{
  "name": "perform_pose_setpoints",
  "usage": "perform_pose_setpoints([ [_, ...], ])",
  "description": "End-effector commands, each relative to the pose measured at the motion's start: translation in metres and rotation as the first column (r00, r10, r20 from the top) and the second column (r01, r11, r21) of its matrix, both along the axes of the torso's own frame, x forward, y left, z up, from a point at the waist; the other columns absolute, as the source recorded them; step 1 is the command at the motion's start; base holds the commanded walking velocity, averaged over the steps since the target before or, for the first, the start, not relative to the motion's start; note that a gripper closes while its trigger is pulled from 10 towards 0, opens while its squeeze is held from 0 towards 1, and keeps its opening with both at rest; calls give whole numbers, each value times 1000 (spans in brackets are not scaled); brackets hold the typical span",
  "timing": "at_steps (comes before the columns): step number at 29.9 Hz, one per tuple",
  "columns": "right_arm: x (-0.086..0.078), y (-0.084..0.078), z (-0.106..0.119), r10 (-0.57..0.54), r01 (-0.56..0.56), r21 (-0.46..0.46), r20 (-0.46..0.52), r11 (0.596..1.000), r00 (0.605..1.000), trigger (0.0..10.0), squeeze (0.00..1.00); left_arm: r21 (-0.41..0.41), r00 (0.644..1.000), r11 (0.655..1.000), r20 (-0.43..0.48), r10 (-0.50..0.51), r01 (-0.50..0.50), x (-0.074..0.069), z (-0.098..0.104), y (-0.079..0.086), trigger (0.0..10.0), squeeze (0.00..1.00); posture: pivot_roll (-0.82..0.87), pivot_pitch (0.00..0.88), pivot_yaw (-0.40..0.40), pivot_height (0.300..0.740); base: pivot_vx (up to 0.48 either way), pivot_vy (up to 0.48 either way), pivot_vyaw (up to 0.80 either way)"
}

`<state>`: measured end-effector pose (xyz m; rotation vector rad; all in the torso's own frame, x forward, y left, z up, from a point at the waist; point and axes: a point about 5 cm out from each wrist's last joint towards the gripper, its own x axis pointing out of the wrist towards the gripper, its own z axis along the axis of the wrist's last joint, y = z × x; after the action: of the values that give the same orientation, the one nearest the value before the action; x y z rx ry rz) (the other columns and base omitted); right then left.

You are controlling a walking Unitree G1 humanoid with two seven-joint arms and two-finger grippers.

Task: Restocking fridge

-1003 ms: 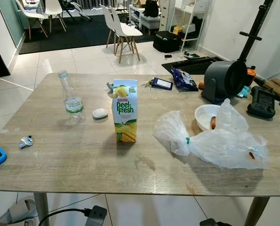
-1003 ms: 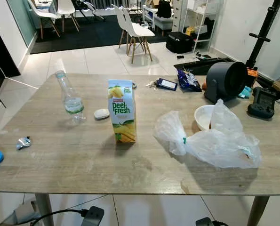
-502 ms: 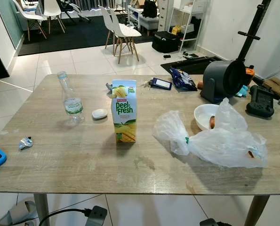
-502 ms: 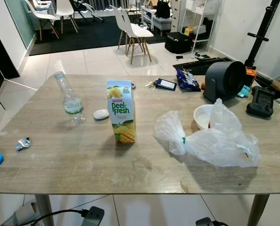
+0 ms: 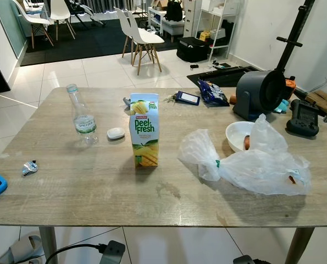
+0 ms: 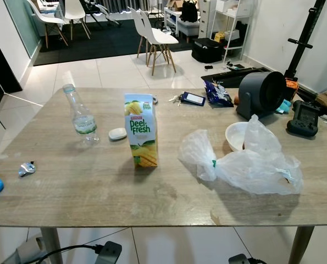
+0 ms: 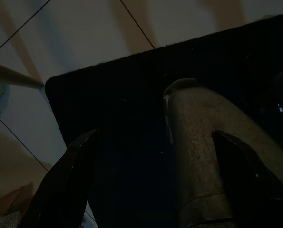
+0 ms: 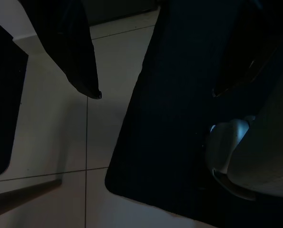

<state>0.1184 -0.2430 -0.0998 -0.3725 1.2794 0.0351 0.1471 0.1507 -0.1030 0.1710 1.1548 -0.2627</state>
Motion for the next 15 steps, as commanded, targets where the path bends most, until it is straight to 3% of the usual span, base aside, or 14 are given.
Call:
perform_pose_setpoints([
  [1,0,1,0,-3,3,5,-1,1000,1000,10000,0,25,1000,1000,-21,-1,2,-4,-1,8,10000,0,63,0,2,740,0,0,0],
  [15,0,2,0,-3,3,8,-1,1000,1000,10000,0,25,1000,1000,-21,-7,8,-4,-1,9,10000,0,58,0,3,740,0,0,0],
])
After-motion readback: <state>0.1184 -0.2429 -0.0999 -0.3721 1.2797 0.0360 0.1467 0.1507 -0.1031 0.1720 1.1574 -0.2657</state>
